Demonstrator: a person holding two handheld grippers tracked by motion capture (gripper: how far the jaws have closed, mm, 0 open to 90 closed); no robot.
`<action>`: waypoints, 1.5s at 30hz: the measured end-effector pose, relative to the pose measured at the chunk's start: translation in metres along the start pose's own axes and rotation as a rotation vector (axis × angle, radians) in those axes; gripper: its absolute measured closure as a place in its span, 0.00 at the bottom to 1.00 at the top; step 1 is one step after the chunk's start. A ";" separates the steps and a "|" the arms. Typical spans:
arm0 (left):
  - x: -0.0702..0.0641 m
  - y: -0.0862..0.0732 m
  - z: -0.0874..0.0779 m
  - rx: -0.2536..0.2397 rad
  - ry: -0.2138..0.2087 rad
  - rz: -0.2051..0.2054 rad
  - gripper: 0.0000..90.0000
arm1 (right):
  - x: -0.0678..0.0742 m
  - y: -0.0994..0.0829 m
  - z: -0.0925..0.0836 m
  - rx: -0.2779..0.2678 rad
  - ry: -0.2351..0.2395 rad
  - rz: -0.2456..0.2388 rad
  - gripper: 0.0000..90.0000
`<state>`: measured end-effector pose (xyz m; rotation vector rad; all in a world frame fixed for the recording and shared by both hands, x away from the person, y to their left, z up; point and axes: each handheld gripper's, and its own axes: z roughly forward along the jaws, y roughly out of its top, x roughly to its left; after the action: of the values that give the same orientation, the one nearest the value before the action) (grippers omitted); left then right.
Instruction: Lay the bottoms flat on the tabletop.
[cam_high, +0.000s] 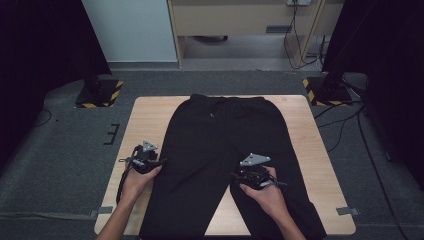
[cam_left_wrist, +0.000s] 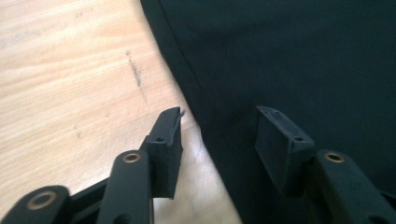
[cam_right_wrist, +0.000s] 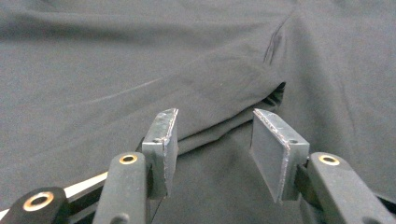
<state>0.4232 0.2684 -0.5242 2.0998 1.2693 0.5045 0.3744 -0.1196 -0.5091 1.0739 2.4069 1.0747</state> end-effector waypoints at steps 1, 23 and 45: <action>0.000 0.000 0.000 -0.003 0.000 0.011 0.62 | 0.000 0.001 -0.001 -0.003 -0.001 0.003 0.57; 0.019 -0.001 -0.022 -0.085 -0.005 0.016 0.26 | -0.050 -0.018 -0.043 -0.086 -0.150 0.089 0.19; 0.063 -0.039 -0.038 -0.024 0.074 -0.026 0.09 | -0.176 -0.099 -0.095 -0.057 -0.363 0.340 0.17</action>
<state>0.4043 0.3490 -0.5230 2.0589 1.3237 0.5887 0.3924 -0.3414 -0.5230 1.5460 1.9448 0.9388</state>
